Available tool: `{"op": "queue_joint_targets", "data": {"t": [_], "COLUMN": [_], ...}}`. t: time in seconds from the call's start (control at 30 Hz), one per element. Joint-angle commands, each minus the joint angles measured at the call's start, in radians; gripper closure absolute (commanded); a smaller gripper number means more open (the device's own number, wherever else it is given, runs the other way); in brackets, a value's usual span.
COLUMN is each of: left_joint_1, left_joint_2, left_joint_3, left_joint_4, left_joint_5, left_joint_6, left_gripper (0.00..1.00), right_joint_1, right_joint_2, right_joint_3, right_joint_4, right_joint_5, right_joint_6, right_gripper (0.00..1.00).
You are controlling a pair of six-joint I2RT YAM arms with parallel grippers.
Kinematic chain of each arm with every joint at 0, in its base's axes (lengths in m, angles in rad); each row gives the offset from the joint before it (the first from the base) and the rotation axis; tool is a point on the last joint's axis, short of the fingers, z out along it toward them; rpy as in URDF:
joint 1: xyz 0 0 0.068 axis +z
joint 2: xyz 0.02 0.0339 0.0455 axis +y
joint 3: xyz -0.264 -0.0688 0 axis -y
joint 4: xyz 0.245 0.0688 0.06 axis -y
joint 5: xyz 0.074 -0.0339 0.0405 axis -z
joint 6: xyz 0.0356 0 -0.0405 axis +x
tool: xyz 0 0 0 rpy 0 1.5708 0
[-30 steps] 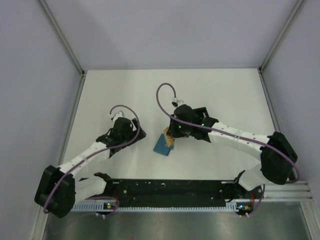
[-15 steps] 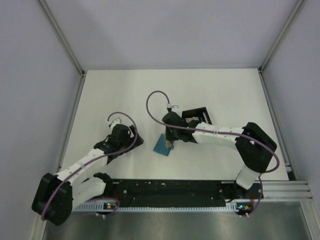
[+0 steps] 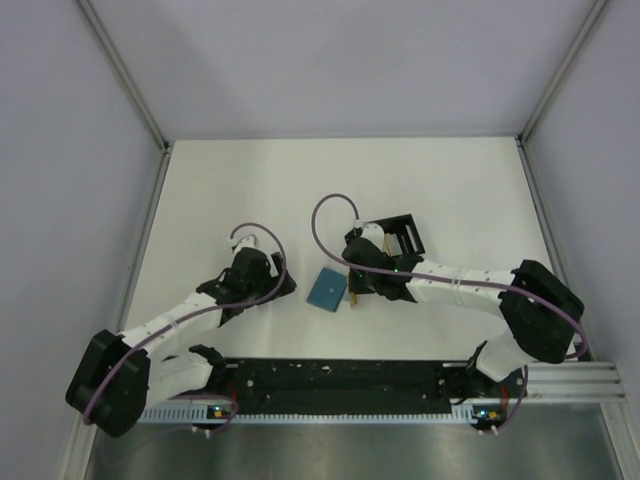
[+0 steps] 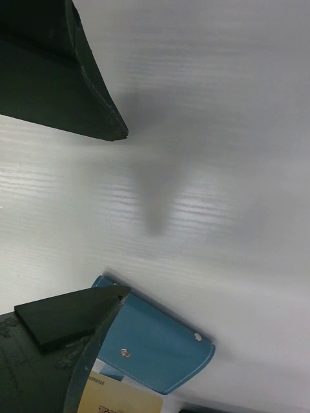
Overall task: Put the credit cards into the card holder
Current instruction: Open the card holder at the center of the board.
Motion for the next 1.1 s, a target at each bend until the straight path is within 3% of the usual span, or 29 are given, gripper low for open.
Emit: {"op": "queue_joint_targets", "data": {"t": [0.0, 0.2, 0.5, 1.07], "left_joint_1": [-0.040, -0.047, -0.057, -0.091], "left_joint_2": [0.053, 0.106, 0.181, 0.246], "left_joint_3": [0.053, 0.038, 0.032, 0.026], "left_joint_4": [0.098, 0.242, 0.333, 0.379], "left_joint_5": [0.037, 0.177, 0.257, 0.290], "left_joint_6": [0.077, 0.118, 0.124, 0.103], "left_gripper": [0.04, 0.07, 0.12, 0.39], "right_joint_1": [0.014, 0.005, -0.045, -0.078], "right_joint_2": [-0.064, -0.090, -0.156, -0.204], "right_joint_3": [-0.059, -0.156, -0.255, -0.341], "right_joint_4": [0.112, 0.227, 0.347, 0.419], "right_joint_5": [-0.005, -0.058, -0.128, -0.168], "right_joint_6": [0.069, 0.181, 0.234, 0.270], "right_gripper": [1.00, 1.00, 1.00, 1.00]}}
